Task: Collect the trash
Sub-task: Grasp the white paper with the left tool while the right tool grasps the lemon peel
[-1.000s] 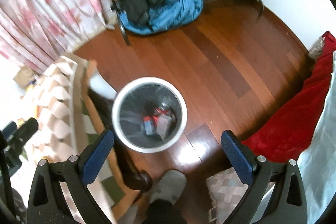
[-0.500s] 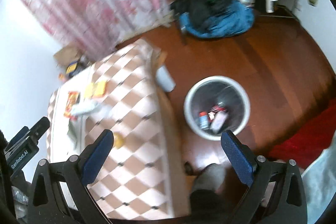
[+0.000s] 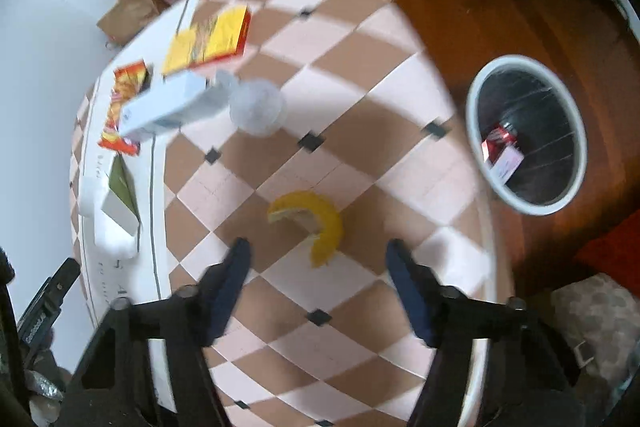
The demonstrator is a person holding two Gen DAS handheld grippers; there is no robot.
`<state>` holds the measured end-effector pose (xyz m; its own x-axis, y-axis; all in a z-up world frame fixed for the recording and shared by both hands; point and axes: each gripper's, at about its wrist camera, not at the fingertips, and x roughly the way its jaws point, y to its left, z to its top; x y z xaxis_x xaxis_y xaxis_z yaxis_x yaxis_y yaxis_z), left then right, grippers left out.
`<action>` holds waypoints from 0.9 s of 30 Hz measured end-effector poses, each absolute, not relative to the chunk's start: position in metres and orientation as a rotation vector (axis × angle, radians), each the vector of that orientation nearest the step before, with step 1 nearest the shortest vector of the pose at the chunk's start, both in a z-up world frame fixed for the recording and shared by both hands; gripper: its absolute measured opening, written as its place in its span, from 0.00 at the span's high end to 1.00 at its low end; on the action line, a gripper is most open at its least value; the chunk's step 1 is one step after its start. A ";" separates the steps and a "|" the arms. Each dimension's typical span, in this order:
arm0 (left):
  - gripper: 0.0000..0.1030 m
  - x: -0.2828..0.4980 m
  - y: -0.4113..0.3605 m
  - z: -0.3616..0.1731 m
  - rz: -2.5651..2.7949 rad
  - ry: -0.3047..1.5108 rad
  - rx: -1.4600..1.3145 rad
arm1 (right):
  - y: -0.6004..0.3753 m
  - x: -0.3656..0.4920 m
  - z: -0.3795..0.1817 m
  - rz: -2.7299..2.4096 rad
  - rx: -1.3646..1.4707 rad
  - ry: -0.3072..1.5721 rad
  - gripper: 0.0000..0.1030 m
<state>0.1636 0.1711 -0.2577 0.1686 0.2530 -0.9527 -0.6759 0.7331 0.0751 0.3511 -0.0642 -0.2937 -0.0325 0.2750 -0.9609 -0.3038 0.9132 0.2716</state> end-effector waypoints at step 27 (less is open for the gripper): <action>0.93 0.209 0.152 -0.273 0.559 1.200 -0.313 | -0.009 0.352 -0.297 0.495 -0.164 1.461 0.86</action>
<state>0.2085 0.1516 -0.2731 0.2507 0.2413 -0.9375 -0.5621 0.8247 0.0620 0.3519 -0.0087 -0.2967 0.0300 0.2212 -0.9748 -0.4170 0.8891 0.1889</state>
